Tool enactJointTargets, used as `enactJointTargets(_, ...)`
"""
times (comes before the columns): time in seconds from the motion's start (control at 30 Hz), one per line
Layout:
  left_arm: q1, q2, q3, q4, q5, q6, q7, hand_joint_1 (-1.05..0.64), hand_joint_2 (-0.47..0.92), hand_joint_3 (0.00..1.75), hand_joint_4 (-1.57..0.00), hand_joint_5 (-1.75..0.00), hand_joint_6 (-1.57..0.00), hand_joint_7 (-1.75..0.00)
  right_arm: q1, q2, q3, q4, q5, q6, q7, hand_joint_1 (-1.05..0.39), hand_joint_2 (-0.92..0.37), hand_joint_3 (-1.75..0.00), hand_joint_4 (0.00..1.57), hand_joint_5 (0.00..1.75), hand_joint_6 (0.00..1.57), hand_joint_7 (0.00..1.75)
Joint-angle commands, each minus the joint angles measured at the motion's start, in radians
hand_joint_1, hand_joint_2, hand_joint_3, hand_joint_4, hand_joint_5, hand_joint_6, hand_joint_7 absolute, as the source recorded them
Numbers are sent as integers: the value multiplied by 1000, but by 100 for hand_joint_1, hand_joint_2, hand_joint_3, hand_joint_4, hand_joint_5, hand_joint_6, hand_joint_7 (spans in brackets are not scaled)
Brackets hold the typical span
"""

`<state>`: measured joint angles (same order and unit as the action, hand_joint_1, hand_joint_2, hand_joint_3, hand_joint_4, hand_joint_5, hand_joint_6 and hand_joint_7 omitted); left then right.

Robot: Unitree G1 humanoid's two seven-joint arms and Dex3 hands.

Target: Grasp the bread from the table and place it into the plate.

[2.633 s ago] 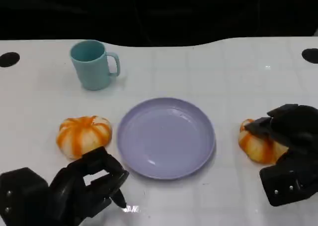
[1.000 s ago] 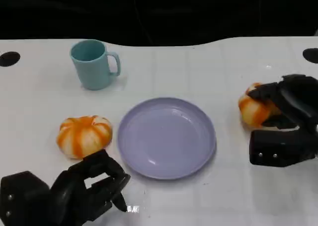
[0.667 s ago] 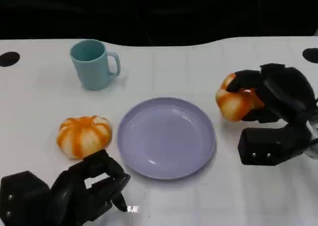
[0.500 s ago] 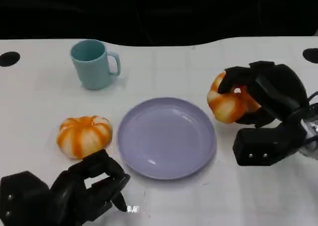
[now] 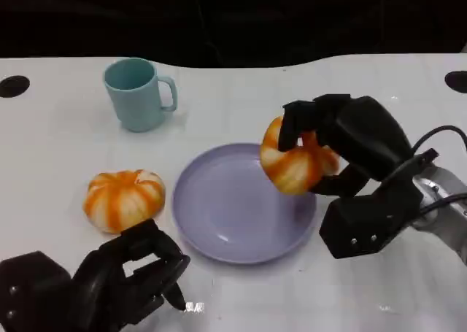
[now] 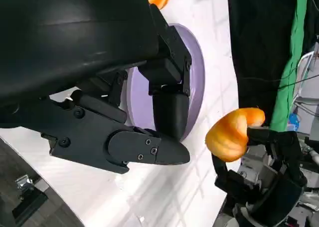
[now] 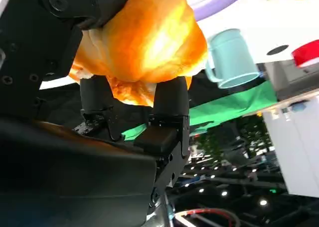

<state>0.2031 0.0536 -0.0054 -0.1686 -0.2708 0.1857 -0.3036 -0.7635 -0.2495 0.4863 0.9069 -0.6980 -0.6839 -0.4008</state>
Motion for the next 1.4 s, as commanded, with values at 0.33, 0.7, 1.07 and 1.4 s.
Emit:
enactJointTargets(0.33,1,6,-1,2,5,-14,4,-55,92,27,-73,-175,-66,-155,-34,91,30,56,-4,-3,69,-8,-24,-134,98,175,76,174)
enactJointTargets(0.7,2,1,-5,-3,6,-8,10,-54,92,27,-73,-175,-67,-153,-65,160,36,172,10,-6,99,-11,-32,-128,92,175,83,137)
enactJointTargets(1.07,1,4,-3,-5,8,-8,9,-55,92,26,-72,-175,-67,-152,-83,128,57,140,-14,77,236,-54,-91,-18,33,57,50,13)
enactJointTargets(1.4,2,1,-2,-11,3,4,16,-55,92,24,-73,-175,-68,-151,-54,82,51,18,-4,142,352,-74,-92,-30,1,41,29,0)
